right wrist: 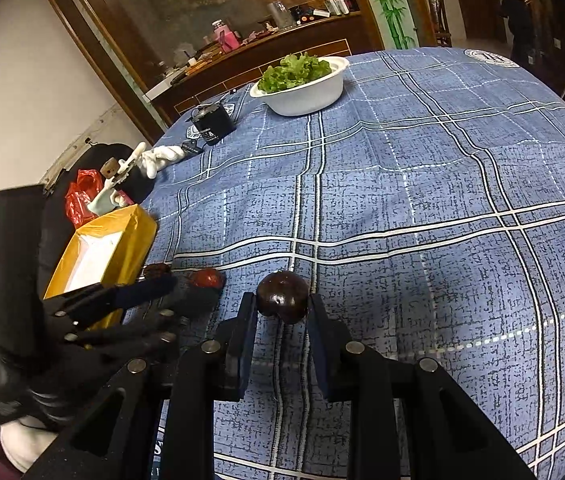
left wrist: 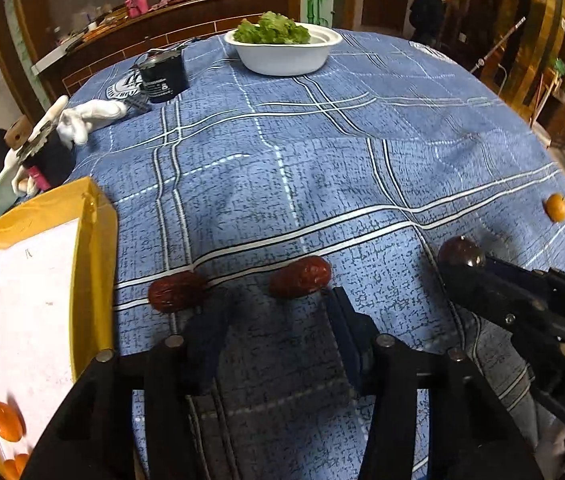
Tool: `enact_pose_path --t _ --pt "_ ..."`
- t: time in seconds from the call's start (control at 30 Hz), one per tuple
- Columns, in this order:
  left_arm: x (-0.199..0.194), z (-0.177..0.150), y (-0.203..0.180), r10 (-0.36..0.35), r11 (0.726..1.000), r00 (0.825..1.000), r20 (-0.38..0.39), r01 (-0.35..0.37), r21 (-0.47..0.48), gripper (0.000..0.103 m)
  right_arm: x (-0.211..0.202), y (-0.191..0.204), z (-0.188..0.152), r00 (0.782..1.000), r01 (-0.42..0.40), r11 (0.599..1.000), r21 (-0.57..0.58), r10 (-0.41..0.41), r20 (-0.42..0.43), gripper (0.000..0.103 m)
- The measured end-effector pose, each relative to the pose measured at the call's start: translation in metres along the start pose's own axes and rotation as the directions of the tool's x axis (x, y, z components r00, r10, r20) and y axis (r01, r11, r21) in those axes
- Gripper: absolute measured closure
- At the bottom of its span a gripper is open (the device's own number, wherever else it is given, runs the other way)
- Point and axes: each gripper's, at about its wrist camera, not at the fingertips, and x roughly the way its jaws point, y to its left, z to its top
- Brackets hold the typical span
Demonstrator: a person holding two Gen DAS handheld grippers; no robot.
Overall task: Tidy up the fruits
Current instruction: 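Grasp a red date with the left tool while the right tool grasps a dark plum, then carry the date and plum over the tray and open both tools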
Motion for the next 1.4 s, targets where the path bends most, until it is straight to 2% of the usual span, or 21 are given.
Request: enact_pose_path --t 0.07,0.13,0.2,0.27,0.3,0.37,0.5,0.57,0.63,0.67,0.7,0.83,0.93,0.97,1.0,1.03,1.17,1.4 --pt "0.001 0.0 -0.001 0.01 1.0 1.0 -0.001 -0.01 0.006 0.054 0.0 0.002 0.0 1.0 0.001 1.0 -0.005 -0.001 0.002 0.075" --pt "0.001 0.0 0.0 0.021 1.0 1.0 0.002 -0.021 0.0 0.058 0.0 0.002 -0.001 1.0 0.006 1.0 -0.009 -0.006 0.007 0.075" --pt "0.001 0.0 0.004 0.056 0.998 0.998 0.008 -0.056 -0.012 0.08 0.001 0.002 -0.001 1.0 0.011 1.0 -0.011 -0.011 0.009 0.075" --pt "-0.001 0.0 0.012 0.072 0.997 0.997 0.014 -0.072 -0.036 0.094 0.002 0.002 -0.001 1.0 0.015 1.0 -0.011 -0.015 0.009 0.075" --pt "-0.004 0.0 0.017 0.058 0.997 0.998 0.02 -0.056 -0.06 0.099 0.001 0.002 -0.001 1.0 0.014 1.0 -0.012 -0.014 0.01 0.075" --pt "-0.012 -0.001 0.025 0.013 0.995 0.999 0.051 -0.007 -0.101 0.102 0.001 0.004 -0.001 1.0 0.017 1.0 -0.019 -0.016 0.016 0.075" --pt "-0.023 -0.003 0.02 0.037 0.997 0.995 0.091 -0.03 -0.072 0.101 0.001 0.003 -0.001 0.999 0.027 1.0 -0.016 -0.026 0.022 0.075" --pt "-0.026 -0.002 0.015 0.025 0.999 0.994 0.104 -0.02 -0.05 0.097 0.0 0.001 0.0 0.999 0.023 1.0 -0.008 -0.022 0.024 0.075" --pt "-0.029 -0.001 0.011 0.017 0.999 0.994 0.112 -0.013 -0.032 0.083 -0.001 0.001 0.001 0.999 0.021 1.0 -0.009 -0.021 0.027 0.075" --pt "-0.031 0.001 0.009 0.021 1.0 0.992 0.121 -0.018 -0.023 0.068 -0.001 0.001 0.001 0.999 0.021 1.0 -0.008 -0.021 0.026 0.075" --pt "-0.032 0.001 0.007 0.021 1.0 0.991 0.13 -0.019 -0.019 0.06 -0.001 0.001 0.001 1.0 0.019 1.0 -0.007 -0.019 0.023 0.075" --pt "-0.028 0.006 -0.003 0.026 0.999 0.991 0.13 -0.029 0.019 0.059 -0.001 0.001 0.002 1.0 0.009 1.0 -0.001 -0.009 0.021 0.075" --pt "-0.008 0.009 -0.01 0.044 0.997 0.996 0.08 -0.049 0.058 0.059 -0.003 0.001 0.002 1.0 0.006 1.0 -0.003 -0.006 0.024 0.075" --pt "0.002 0.008 -0.013 0.04 0.996 0.998 0.049 -0.044 0.073 0.061 -0.003 0.001 0.003 1.0 0.008 1.0 -0.004 -0.007 0.025 0.075" --pt "0.005 0.007 -0.015 0.036 0.996 0.998 0.042 -0.04 0.082 0.07 -0.003 0.001 0.003 1.0 0.009 1.0 -0.004 -0.009 0.026 0.075" --pt "0.002 0.006 -0.018 0.037 0.995 0.998 0.054 -0.042 0.095 0.075 -0.002 0.001 0.003 1.0 0.01 1.0 -0.002 -0.01 0.025 0.075" --pt "-0.009 0.004 -0.022 0.059 0.99 0.993 0.102 -0.071 0.119 0.075 -0.001 0.001 0.002 1.0 0.013 1.0 -0.005 -0.012 0.022 0.075" --pt "-0.077 -0.007 0.009 -0.01 1.0 0.977 0.215 0.015 -0.024 0.075 -0.002 0.01 0.001 0.999 -0.023 0.999 -0.032 0.024 0.033 0.075"
